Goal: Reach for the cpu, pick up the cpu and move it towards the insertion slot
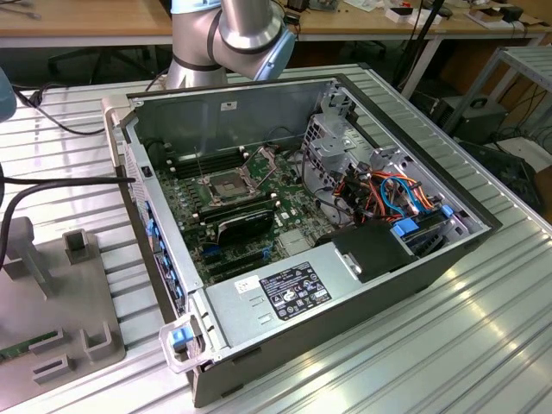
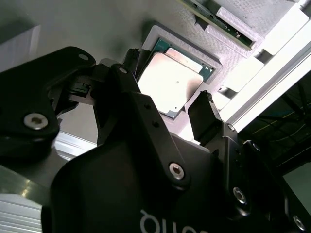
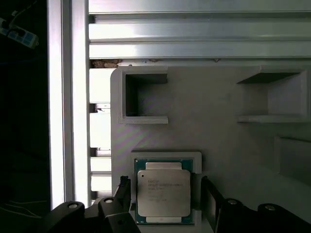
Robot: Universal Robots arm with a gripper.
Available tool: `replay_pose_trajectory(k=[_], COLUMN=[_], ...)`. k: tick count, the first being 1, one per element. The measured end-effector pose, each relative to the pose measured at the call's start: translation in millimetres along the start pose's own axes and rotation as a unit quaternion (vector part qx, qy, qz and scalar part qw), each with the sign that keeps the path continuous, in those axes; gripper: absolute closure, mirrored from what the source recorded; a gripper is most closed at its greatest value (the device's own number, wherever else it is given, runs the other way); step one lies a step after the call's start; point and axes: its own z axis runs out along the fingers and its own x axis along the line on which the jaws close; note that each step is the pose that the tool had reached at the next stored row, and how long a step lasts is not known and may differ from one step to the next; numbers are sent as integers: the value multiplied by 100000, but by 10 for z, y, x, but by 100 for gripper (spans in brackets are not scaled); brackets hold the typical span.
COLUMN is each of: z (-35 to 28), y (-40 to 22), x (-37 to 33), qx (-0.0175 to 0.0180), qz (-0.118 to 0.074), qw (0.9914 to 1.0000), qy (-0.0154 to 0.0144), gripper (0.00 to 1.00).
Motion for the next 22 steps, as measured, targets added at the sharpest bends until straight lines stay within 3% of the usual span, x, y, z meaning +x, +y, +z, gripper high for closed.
replay_pose_trajectory(k=[7, 8, 10, 22], z=[12, 13, 12, 14], y=[13, 14, 13, 16], x=[0, 0, 0, 0], qx=[8, 91, 734, 970], qz=[6, 11, 17, 24], qw=[100000, 100000, 99997, 99995], qy=[4, -4, 1, -3], gripper=[31, 31, 31, 31])
